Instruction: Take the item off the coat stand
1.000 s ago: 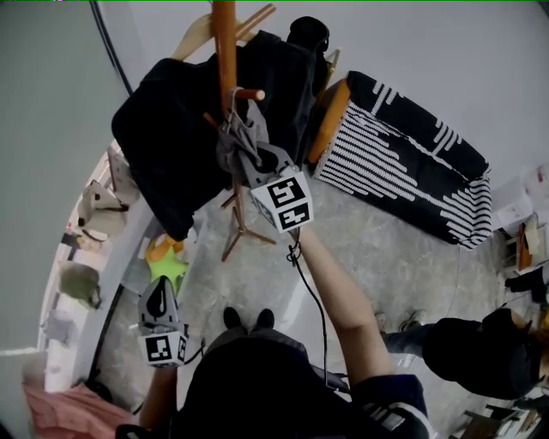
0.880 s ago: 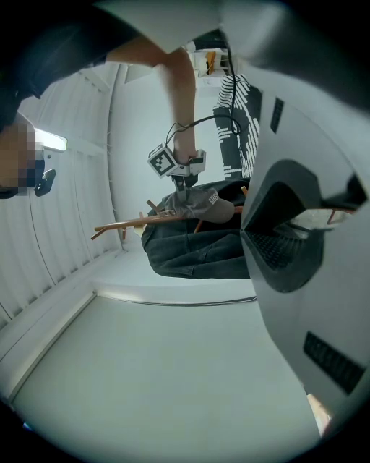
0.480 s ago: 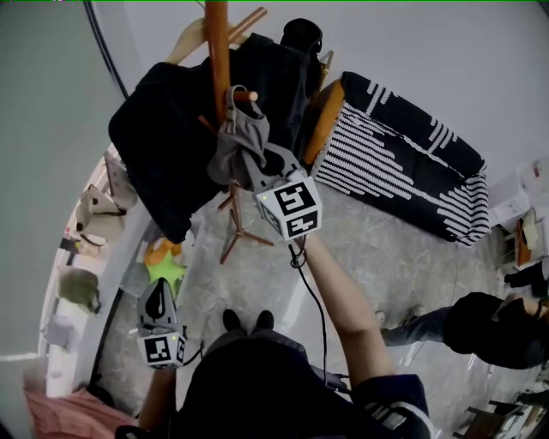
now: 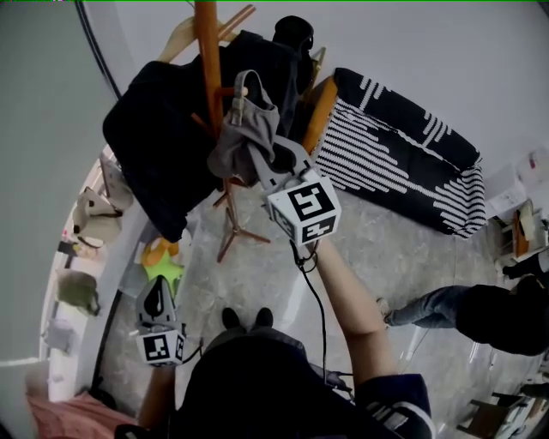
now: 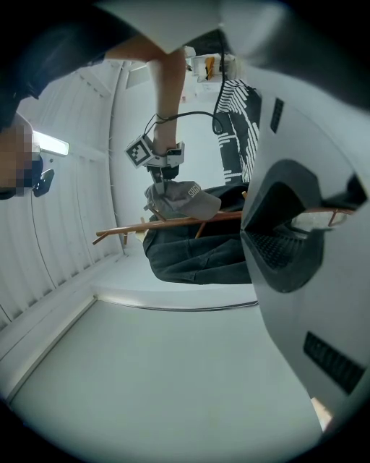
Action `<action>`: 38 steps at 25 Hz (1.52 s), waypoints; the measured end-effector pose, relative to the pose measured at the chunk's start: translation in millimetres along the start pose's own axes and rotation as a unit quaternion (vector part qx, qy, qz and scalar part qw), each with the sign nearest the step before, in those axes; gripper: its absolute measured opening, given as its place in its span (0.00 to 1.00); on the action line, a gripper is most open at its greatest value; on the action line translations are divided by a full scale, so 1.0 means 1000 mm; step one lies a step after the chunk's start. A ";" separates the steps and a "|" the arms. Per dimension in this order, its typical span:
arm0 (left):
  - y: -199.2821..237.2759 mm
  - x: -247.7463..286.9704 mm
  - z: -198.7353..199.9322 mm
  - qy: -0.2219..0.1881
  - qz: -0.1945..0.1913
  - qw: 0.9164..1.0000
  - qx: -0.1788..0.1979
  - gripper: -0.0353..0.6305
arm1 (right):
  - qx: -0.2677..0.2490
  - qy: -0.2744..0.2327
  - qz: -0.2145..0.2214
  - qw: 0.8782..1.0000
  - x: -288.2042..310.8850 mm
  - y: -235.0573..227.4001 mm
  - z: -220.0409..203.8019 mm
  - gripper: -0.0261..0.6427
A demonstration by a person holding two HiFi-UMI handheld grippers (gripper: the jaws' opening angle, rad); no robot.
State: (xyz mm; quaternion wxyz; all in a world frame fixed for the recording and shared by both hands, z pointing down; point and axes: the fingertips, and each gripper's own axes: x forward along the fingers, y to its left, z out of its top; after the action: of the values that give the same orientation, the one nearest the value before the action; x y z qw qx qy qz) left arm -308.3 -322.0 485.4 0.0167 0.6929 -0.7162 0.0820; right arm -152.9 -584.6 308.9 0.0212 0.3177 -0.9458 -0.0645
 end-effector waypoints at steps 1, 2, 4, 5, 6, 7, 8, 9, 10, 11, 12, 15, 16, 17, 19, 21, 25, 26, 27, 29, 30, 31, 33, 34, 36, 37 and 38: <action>-0.001 0.000 0.001 -0.002 -0.001 1.000 0.000 0.09 | 0.001 -0.002 -0.003 1.000 -0.005 -0.001 0.002 0.10; -0.002 0.000 0.002 -0.004 -0.002 1.000 0.000 0.09 | 0.003 -0.004 -0.007 1.000 -0.011 -0.003 0.004 0.10; -0.003 0.001 0.004 -0.007 -0.005 1.000 0.002 0.09 | 0.007 -0.011 -0.015 1.000 -0.025 -0.006 0.008 0.10; -0.004 0.001 0.005 -0.009 -0.007 1.000 0.003 0.09 | 0.009 -0.014 -0.020 1.000 -0.032 -0.008 0.009 0.10; -0.005 0.002 0.006 -0.010 -0.009 1.000 0.004 0.09 | 0.012 -0.016 -0.024 1.000 -0.039 -0.009 0.009 0.10; -0.006 0.003 0.006 -0.012 -0.011 1.000 0.005 0.09 | 0.014 -0.017 -0.028 0.999 -0.046 -0.009 0.009 0.10; -0.007 0.004 0.007 -0.013 -0.013 1.000 0.006 0.09 | 0.017 -0.017 -0.031 0.999 -0.053 -0.009 0.007 0.10; -0.008 0.004 0.009 -0.015 -0.015 1.000 0.008 0.09 | 0.019 -0.015 -0.035 0.999 -0.060 -0.008 0.004 0.10; -0.010 0.005 0.010 -0.016 -0.018 1.000 0.008 0.09 | 0.021 -0.013 -0.038 0.999 -0.068 -0.007 0.001 0.10; -0.012 0.006 0.013 -0.016 -0.021 1.000 0.006 0.09 | 0.023 -0.012 -0.043 0.999 -0.076 -0.006 -0.003 0.10; -0.015 0.007 0.015 -0.017 -0.023 1.000 0.002 0.09 | 0.026 -0.011 -0.047 0.999 -0.084 -0.005 -0.007 0.10; -0.020 0.010 0.021 -0.020 -0.031 0.999 -0.002 0.09 | 0.033 -0.009 -0.057 0.998 -0.105 -0.002 -0.021 0.10; -0.022 0.010 0.023 -0.022 -0.034 0.999 -0.001 0.09 | 0.036 -0.011 -0.060 0.997 -0.111 -0.001 -0.024 0.10; -0.024 0.011 0.024 -0.024 -0.036 0.999 0.000 0.09 | 0.040 -0.013 -0.061 0.997 -0.116 0.001 -0.028 0.10; -0.029 0.012 0.028 -0.029 -0.041 0.999 0.004 0.09 | 0.049 -0.006 -0.064 0.997 -0.129 0.005 -0.038 0.10; -0.032 0.017 0.032 -0.032 -0.046 0.998 0.006 0.09 | 0.061 0.010 -0.071 0.996 -0.138 0.007 -0.051 0.10; -0.038 0.025 0.040 -0.045 -0.055 0.997 0.012 0.09 | 0.082 0.017 -0.079 0.993 -0.156 0.014 -0.078 0.10; -0.040 0.026 0.042 -0.049 -0.056 0.997 0.016 0.09 | 0.089 0.016 -0.078 0.993 -0.161 0.016 -0.085 0.10; -0.041 0.027 0.044 -0.052 -0.058 0.997 0.020 0.09 | 0.096 0.016 -0.078 0.992 -0.166 0.018 -0.091 0.10; -0.044 0.031 0.045 -0.058 -0.060 0.996 0.023 0.09 | 0.108 0.021 -0.081 0.991 -0.174 0.021 -0.102 0.10; -0.045 0.034 0.046 -0.060 -0.061 0.996 0.024 0.09 | 0.111 0.027 -0.083 0.990 -0.178 0.022 -0.108 0.10; -0.046 0.036 0.046 -0.061 -0.062 0.996 0.024 0.09 | 0.111 0.031 -0.084 0.990 -0.181 0.023 -0.113 0.10; -0.047 0.039 0.046 -0.062 -0.064 0.996 0.024 0.09 | 0.114 0.032 -0.084 0.990 -0.186 0.026 -0.120 0.10; -0.048 0.041 0.046 -0.063 -0.065 0.996 0.024 0.09 | 0.116 0.031 -0.084 0.989 -0.189 0.027 -0.122 0.10; -0.049 0.045 0.044 -0.063 -0.068 0.995 0.025 0.09 | 0.120 0.032 -0.088 0.988 -0.193 0.027 -0.130 0.10; -0.049 0.047 0.043 -0.064 -0.068 0.995 0.025 0.09 | 0.123 0.035 -0.089 0.988 -0.195 0.028 -0.135 0.10; -0.049 0.049 0.042 -0.064 -0.069 0.995 0.026 0.09 | 0.125 0.040 -0.088 0.987 -0.197 0.029 -0.142 0.11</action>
State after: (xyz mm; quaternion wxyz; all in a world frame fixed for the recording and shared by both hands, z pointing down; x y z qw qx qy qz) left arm -258.0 -377.6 455.2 -0.0415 0.7444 -0.6642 0.0546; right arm -2.2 -458.3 453.2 0.0131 0.4025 -0.9130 0.0652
